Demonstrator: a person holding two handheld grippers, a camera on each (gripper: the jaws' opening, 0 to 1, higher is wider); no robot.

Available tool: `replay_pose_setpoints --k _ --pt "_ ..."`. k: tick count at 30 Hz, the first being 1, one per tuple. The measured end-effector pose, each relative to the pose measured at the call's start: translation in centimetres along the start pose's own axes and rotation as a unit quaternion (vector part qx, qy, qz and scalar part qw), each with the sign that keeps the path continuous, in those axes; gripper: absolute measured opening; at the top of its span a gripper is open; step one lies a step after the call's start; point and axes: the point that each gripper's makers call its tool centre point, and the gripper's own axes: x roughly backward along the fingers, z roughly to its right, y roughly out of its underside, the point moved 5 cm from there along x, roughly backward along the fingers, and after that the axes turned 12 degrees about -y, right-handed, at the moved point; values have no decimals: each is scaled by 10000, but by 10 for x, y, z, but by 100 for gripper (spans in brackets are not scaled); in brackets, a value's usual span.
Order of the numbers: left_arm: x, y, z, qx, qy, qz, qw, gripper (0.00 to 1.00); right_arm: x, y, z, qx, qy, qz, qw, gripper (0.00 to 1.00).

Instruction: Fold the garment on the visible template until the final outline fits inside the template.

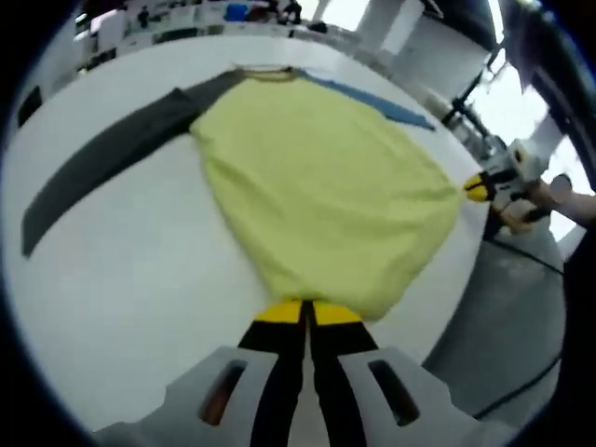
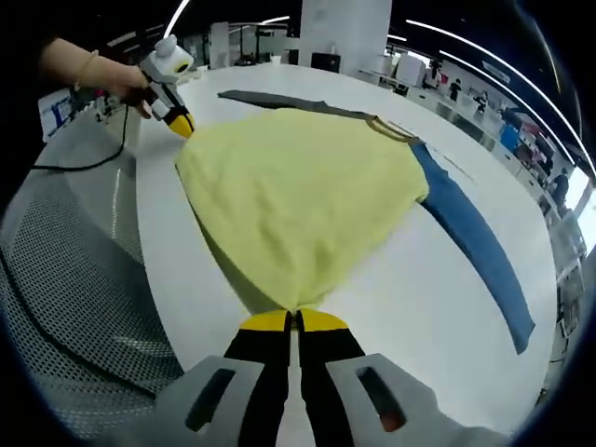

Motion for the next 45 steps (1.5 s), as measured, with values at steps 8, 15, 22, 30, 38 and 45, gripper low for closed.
replay_pose_setpoints --k 8,15,22,30,38,45 --pt "17 -20 -5 352 252 236 9988 0 15 -21 7 184 -23 219 9996 3" --pt "18 -45 -13 481 301 404 9976 0 36 -79 34 403 148 853 9954 2" --pt "37 -66 66 -142 1915 693 9789 0 37 -137 56 954 142 868 9915 2" --pt "-31 -27 145 -312 1660 137 9855 0 28 -174 75 1048 147 910 9902 2" --pt "-48 -23 107 -352 298 284 9985 0 35 -160 74 872 236 864 9922 2" --pt "-34 -31 57 -154 -352 690 9969 10 49 -148 69 742 323 950 9922 2"
